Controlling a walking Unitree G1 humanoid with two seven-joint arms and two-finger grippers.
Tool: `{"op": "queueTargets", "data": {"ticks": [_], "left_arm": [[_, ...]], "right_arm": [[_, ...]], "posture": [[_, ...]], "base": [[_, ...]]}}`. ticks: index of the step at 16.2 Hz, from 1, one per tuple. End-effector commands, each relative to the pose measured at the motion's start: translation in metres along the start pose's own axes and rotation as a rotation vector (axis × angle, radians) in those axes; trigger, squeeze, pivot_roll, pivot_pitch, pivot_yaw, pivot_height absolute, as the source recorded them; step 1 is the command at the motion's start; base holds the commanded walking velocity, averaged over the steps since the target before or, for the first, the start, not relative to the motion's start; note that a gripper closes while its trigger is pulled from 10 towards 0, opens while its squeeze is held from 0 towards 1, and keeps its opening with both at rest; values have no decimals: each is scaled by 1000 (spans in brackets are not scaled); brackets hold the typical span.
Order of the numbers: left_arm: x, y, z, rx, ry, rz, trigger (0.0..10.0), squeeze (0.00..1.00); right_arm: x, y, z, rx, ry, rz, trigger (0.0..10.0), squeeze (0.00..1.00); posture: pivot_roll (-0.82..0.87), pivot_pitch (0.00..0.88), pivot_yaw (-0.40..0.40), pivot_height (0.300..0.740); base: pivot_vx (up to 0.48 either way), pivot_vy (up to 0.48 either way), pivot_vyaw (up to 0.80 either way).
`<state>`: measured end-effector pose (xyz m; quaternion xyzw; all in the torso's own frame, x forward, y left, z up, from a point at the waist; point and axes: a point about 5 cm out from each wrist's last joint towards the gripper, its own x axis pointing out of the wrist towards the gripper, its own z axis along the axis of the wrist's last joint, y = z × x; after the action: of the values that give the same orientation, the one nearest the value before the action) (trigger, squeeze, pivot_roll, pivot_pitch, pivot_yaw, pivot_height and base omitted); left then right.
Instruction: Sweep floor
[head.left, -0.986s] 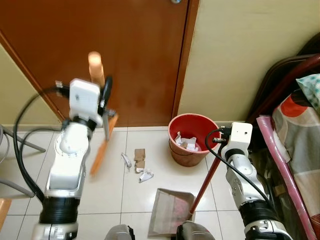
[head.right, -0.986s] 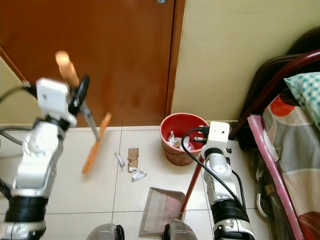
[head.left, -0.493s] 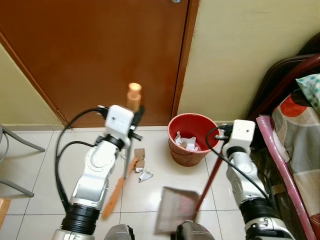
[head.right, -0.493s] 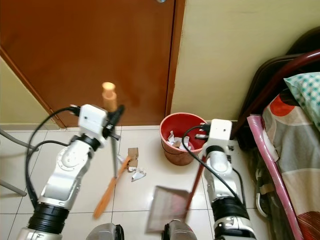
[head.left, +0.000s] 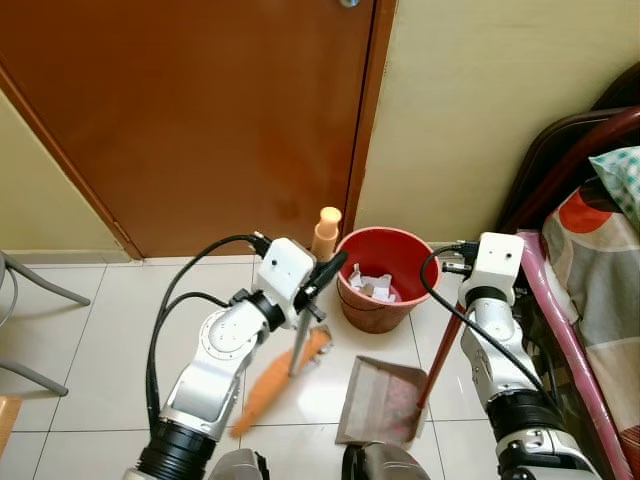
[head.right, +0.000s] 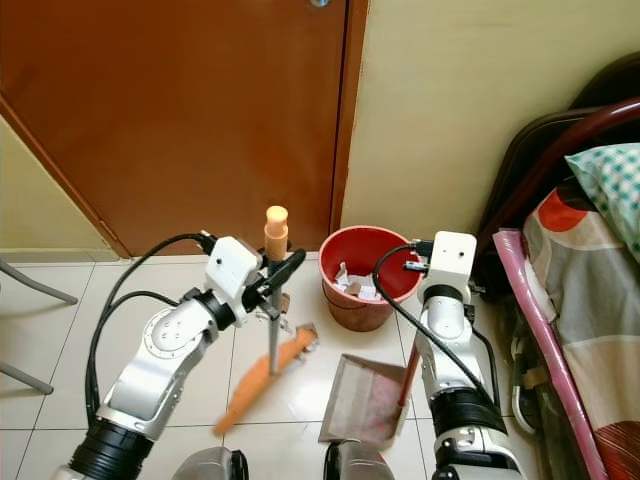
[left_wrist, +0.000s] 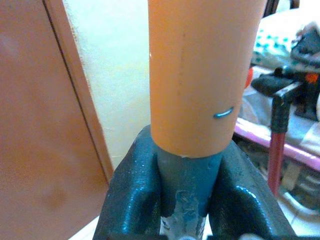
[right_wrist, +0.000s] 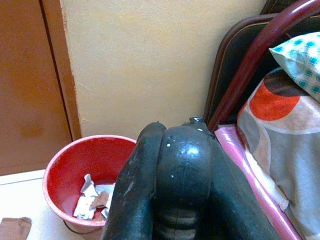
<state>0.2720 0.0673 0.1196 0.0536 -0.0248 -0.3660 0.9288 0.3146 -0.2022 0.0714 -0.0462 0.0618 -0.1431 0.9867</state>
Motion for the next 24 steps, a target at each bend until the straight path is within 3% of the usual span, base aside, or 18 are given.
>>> {"op": "queueTargets", "data": {"ticks": [1, 7, 8, 11, 12, 13, 15, 18, 24], "left_arm": [[1, -3, 9, -44, -45, -9, 10000, 0], [1, 21, 18, -236, -103, 180, 10000, 0], [-2, 40, 20, -281, -120, 309, 10000, 0], [-10, 68, 28, -370, -178, 501, 10000, 0], [-11, 72, 30, -392, -195, 528, 10000, 0], [-14, 84, 37, -470, -246, 604, 10000, 0], [-16, 90, 40, -517, -271, 641, 10000, 0], [-23, 99, 39, -474, -258, 686, 10000, 0], [-58, 120, 43, -245, -200, 701, 10000, 0]], "right_arm": [[2, 1, 1, 6, 1, -10, 10000, 0], [0, 12, -4, 30, 29, 26, 10000, 0], [-1, 17, -5, 56, 40, 54, 10000, 0], [-1, 27, -3, 94, 40, 113, 10000, 0], [-2, 29, -3, 101, 42, 124, 10000, 0], [-3, 36, -3, 112, 50, 162, 10000, 0], [-3, 41, -2, 117, 50, 185, 10000, 0], [-4, 40, -3, 114, 51, 196, 10000, 0], [-6, 27, -11, 85, 67, 215, 10000, 0]], "posture": [[-25, 101, -16, 740], [-18, 102, -12, 740], [-18, 104, -12, 740], [-17, 106, -14, 740], [-16, 106, -14, 740], [-14, 106, -18, 740], [-14, 106, -21, 740], [-20, 107, -22, 740], [-12, 112, -32, 740]], "base": [[0, 0, 0], [0, 0, 0], [0, 0, 0], [0, 0, 0], [0, 0, 0], [0, 0, 0], [0, 0, 0], [0, 0, 0], [0, 0, 0]]}}
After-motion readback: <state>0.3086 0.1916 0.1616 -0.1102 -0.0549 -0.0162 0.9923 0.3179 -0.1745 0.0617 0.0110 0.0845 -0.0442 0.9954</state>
